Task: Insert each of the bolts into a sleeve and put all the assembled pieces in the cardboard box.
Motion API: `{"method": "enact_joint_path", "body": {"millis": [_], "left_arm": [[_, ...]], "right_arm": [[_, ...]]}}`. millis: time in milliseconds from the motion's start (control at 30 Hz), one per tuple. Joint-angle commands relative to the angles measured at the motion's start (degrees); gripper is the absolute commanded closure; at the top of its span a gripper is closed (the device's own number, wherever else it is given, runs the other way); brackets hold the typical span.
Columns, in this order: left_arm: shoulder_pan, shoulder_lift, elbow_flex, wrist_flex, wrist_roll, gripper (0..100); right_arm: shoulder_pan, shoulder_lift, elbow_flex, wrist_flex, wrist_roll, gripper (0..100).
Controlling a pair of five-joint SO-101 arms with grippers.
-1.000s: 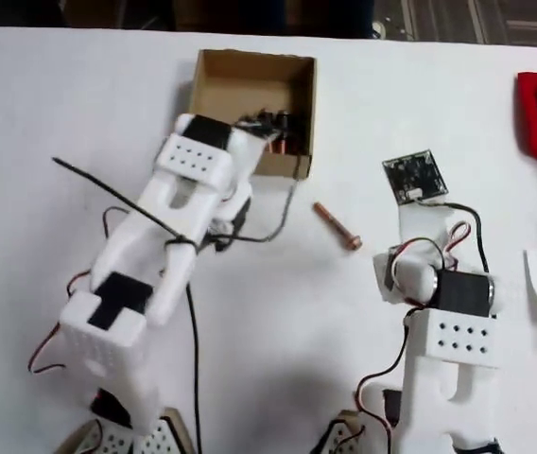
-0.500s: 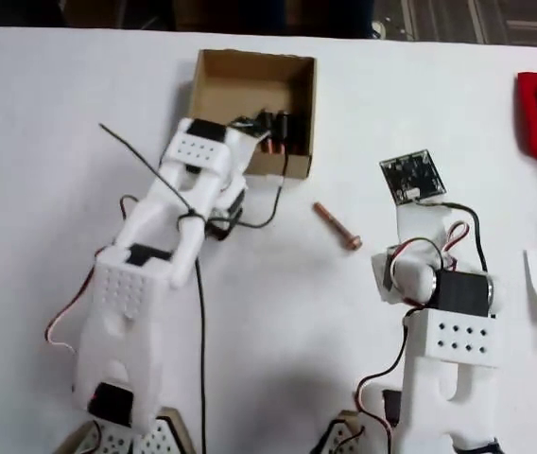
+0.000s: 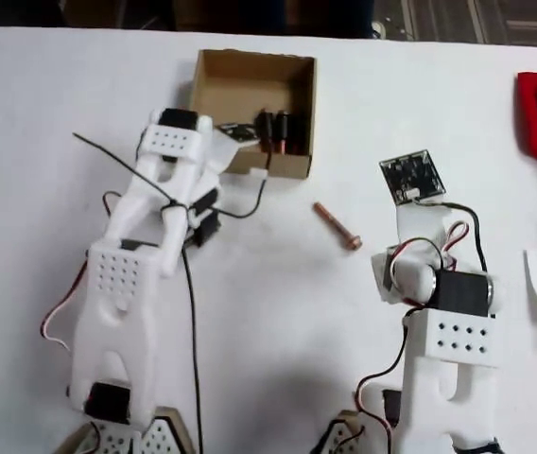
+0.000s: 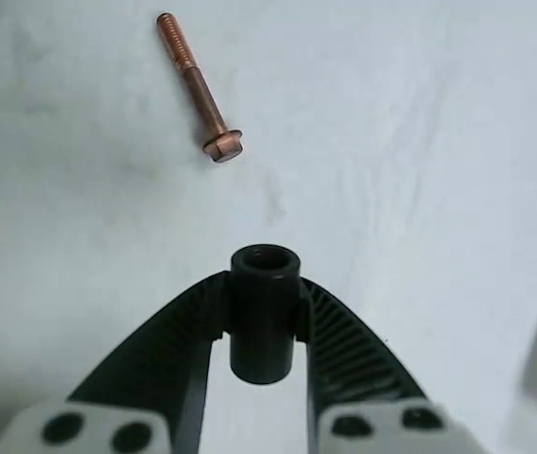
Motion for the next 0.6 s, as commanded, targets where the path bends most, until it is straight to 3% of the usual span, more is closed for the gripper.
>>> {"method": "enact_joint_path", "body": {"millis": [0, 267, 567], "left_arm": [[2.0, -0.3, -2.1, 0.8, -0.4, 85], [6.5, -0.3, -2.3, 0.1, -0.5, 85], [4.7, -0.2, -2.2, -0.4, -0.5, 86]], "right_arm": [[-0.6, -1.9, -0.3, -0.9, -0.3, 97.5], [-0.2, -1.9, -0.3, -0.7, -0.3, 97.5], [-0.4, -1.9, -0.3, -0.7, -0.3, 97.5]]}}
